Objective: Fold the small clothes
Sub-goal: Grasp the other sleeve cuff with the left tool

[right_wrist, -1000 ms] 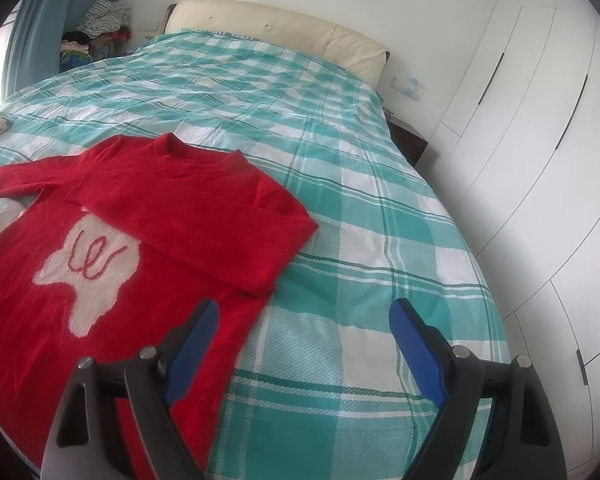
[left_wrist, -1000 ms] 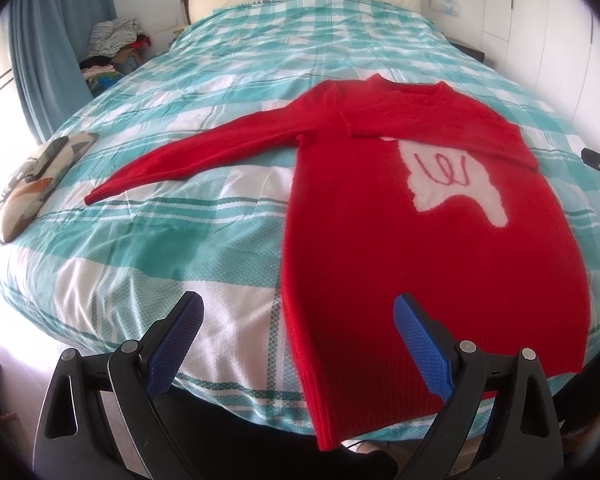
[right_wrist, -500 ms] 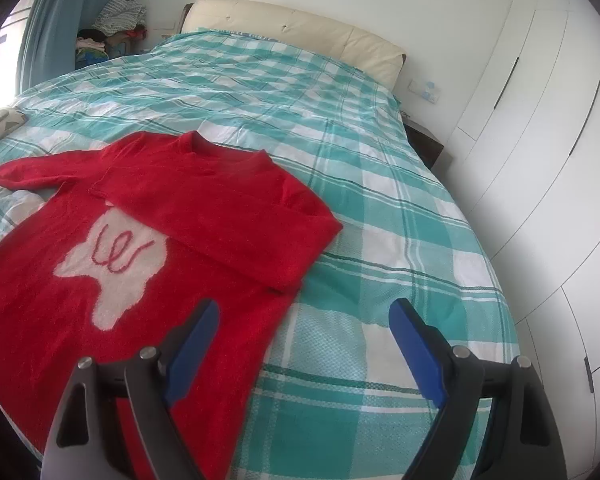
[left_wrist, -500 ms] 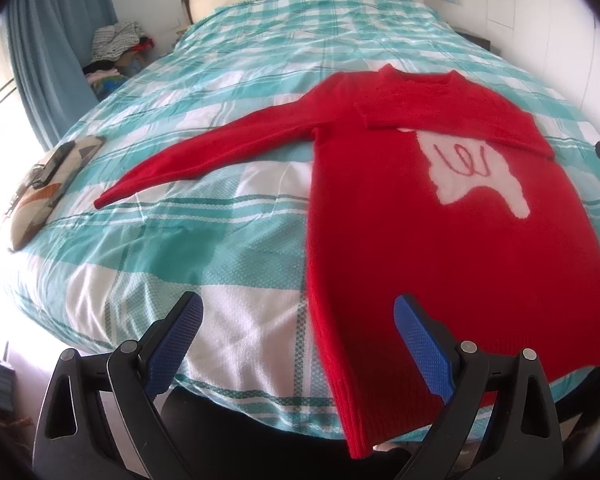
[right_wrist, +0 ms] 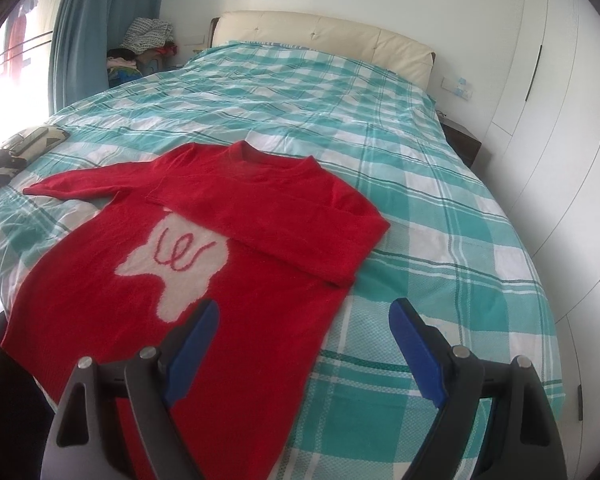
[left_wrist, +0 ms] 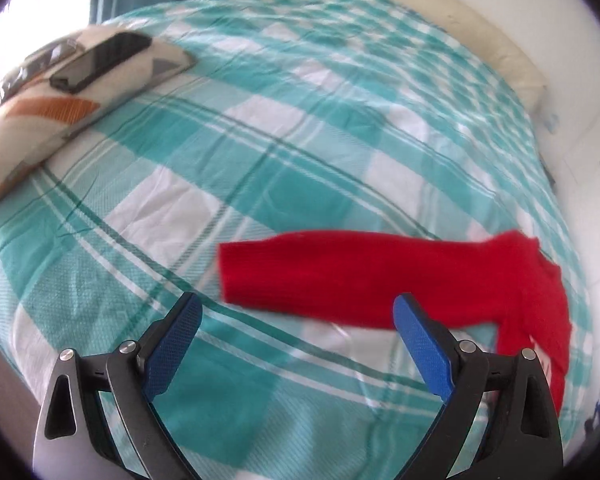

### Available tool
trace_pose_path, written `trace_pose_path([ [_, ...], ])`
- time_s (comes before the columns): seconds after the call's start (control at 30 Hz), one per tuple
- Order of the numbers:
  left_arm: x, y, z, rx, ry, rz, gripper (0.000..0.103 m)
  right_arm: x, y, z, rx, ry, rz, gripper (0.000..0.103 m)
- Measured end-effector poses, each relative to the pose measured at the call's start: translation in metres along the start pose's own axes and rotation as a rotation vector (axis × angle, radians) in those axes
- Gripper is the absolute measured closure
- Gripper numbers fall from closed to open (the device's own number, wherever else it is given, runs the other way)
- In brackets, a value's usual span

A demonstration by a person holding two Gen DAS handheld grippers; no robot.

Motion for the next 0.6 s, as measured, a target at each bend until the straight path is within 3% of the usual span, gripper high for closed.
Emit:
trace_pose_path([
  [0.1, 0.031, 0.018, 0.001, -0.11, 0.074, -0.056, 0.025, -0.003, 0.004, -0.004, -0.031, 0.003, -0.013, 0.017],
  [0.2, 0.046, 0.011, 0.003, -0.082, 0.072, -0.046, 0.03, -0.004, 0.005, -0.009, -0.042, 0.011, -0.019, 0.017],
  [0.27, 0.051, 0.001, 0.006, -0.054, 0.062, -0.041, 0.06, -0.003, 0.003, -0.013, -0.038, 0.021, -0.018, 0.017],
  [0.3, 0.053, -0.003, 0.007, -0.06, 0.075, -0.066, 0.092, -0.003, 0.002, -0.016, -0.034, 0.026, -0.017, 0.017],
  [0.37, 0.05, -0.017, 0.012, -0.062, 0.069, -0.081, 0.091, -0.003, -0.002, -0.021, -0.025, 0.033, -0.019, 0.017],
  [0.43, 0.031, -0.05, 0.019, 0.009, 0.025, -0.116, 0.092, -0.006, -0.008, -0.026, -0.009, 0.032, -0.024, 0.017],
  [0.6, -0.034, -0.189, 0.023, 0.291, -0.052, -0.22, 0.092, -0.012, -0.025, -0.036, 0.046, 0.029, -0.029, 0.017],
])
Point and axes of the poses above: each gripper's, at about its wrist camera, not at the fingertips, and x roughly the way its jaws point, y to its left, z to its top, the point moved 6 cm from there along x, roughly the way its jaws point, and after that the axes turned 1 degree about -x, right-handed, at the moved point
